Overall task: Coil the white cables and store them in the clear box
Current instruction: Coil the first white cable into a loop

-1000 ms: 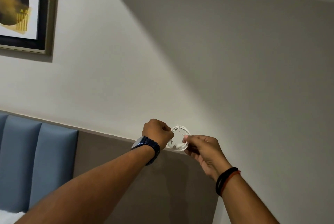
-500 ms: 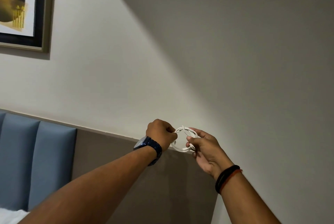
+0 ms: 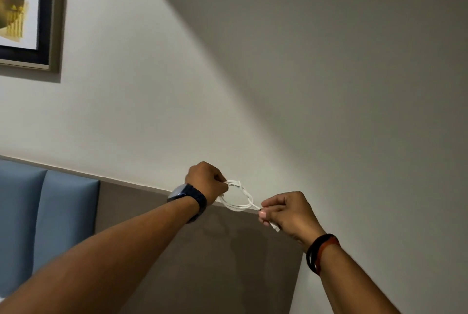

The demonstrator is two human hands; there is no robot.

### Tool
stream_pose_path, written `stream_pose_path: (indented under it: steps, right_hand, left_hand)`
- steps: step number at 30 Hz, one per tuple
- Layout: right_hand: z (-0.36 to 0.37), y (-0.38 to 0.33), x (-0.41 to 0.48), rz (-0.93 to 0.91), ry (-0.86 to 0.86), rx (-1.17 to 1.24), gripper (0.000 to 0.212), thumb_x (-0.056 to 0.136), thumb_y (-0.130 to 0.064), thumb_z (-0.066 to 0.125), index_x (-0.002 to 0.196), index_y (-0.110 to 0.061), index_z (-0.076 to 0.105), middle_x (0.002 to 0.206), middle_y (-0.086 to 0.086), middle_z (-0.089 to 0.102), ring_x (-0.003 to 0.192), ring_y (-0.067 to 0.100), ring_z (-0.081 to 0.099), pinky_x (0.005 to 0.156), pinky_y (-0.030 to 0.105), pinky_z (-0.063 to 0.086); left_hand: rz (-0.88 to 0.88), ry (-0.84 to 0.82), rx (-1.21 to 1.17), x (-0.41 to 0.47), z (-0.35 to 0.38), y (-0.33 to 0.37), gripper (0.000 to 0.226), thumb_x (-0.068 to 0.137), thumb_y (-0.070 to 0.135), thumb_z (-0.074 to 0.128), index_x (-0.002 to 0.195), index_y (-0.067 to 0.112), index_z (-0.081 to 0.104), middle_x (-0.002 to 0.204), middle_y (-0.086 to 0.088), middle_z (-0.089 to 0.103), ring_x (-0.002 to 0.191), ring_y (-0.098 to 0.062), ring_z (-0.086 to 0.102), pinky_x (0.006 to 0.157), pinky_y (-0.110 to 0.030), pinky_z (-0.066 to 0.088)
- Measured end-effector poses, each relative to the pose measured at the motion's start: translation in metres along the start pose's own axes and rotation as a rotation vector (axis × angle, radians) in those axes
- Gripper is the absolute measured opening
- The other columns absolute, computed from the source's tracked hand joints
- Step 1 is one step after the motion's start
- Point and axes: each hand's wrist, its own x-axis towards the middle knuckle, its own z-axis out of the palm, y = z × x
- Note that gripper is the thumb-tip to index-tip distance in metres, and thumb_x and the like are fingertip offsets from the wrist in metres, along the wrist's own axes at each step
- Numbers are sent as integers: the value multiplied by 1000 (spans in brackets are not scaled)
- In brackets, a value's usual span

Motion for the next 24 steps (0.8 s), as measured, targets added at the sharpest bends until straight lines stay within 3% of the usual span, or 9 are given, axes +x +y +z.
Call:
stream_pose_path:
  steps: [2,7,11,14,18,21,24]
  right_hand:
    - [-3,3,0,-40,-23,7,13,78,4,71,90,1,72,74,16,74,60,14,70,57,18,54]
    - [-1,9,5,-94,40,-26,12,80,-1,70,86,-10,76,83,7,74,79,17,68,80,28,56]
    - [1,15,9,-150,169,-187,11,81,-10,72,79,-20,76,100,2,68,100,18,60,90,29,48]
    - [6,16,10,-196,265,-277,11,83,-10,69,81,-20,73,108,5,57,101,17,53,82,20,39]
    - [11,13,11,-224,334,-187,16,87,-2,61,86,-11,75,95,7,68,78,8,57,68,9,39]
    - [15,8,11,-155,365,-66,14,85,-1,63,84,-8,75,88,6,72,78,14,62,70,15,44]
    - [18,5,11,-62,360,55,10,78,-7,70,70,-12,73,77,2,72,75,18,65,60,18,47]
  left_hand:
    - [-7,-6,-6,2,-2,-4,11,69,9,69,68,18,76,61,3,67,64,-16,62,55,-22,47]
    - [-79,-100,-304,-2,-1,-2,12,67,1,75,62,12,74,63,-8,72,58,-19,69,57,-25,59]
    - [-103,-190,-441,-5,-1,1,5,67,0,77,70,3,74,74,-17,74,69,-27,72,61,-29,60]
    - [-122,-230,-520,-6,2,3,7,67,-1,79,71,0,74,75,-17,74,68,-25,73,60,-26,59]
    - [-138,-258,-610,-8,3,7,10,65,-1,80,71,-4,73,71,-16,74,64,-22,72,58,-24,57]
    - [-154,-254,-657,-9,3,10,11,66,-2,80,72,-7,71,70,-17,73,66,-24,73,57,-23,57]
    - [-161,-235,-667,-13,5,11,8,67,-3,79,70,-5,72,70,-17,73,65,-23,73,56,-23,57]
